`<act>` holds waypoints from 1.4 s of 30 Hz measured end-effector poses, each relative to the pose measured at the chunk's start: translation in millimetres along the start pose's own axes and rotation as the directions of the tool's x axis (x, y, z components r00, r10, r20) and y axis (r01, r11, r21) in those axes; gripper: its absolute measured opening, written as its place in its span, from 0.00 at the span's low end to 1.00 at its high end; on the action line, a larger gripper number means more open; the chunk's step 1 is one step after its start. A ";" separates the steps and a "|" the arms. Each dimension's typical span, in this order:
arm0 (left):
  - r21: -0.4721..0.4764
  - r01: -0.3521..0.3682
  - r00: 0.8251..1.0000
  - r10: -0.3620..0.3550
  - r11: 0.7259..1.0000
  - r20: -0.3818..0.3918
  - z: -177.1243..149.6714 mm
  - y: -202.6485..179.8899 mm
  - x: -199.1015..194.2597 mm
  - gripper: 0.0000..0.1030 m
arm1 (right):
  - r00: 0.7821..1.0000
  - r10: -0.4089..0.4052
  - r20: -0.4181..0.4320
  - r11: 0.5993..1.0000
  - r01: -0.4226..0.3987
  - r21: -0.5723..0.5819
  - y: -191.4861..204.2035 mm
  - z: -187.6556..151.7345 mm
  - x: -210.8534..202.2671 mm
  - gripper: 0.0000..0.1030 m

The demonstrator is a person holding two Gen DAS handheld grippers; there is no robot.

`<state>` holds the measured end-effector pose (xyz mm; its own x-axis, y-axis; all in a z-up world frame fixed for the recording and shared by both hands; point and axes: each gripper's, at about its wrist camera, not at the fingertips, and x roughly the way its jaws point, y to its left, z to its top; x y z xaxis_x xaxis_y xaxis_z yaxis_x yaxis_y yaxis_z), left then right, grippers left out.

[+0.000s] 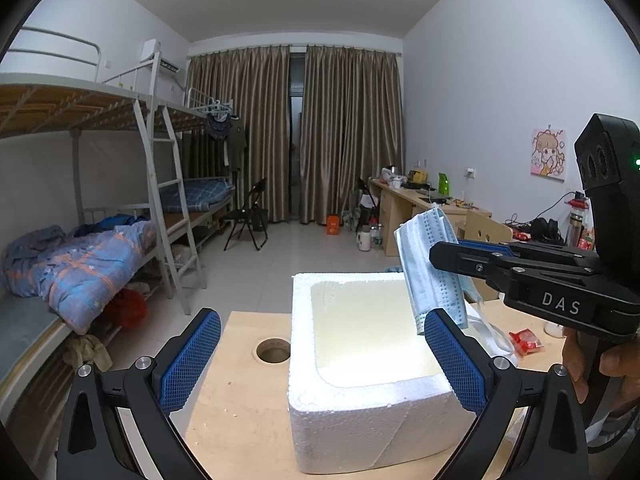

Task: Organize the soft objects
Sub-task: 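Lower the blue mask into the foam box and open the right gripper, then move both grippers back from the foam box toward the grey sock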

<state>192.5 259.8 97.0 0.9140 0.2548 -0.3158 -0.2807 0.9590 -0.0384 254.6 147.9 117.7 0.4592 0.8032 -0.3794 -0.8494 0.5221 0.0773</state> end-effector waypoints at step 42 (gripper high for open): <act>0.008 -0.011 0.998 0.011 1.000 0.068 1.8 -7.7 -27.0 0.99 | 0.997 -0.055 0.058 0.998 0.055 0.015 2.4 11.1 -34.1 1.00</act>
<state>170.6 245.7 107.6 0.9286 0.2729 -0.2514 -0.2885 0.9571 -0.0269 239.9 124.9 141.1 0.5199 0.7884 -0.3288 -0.8192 0.5693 0.0699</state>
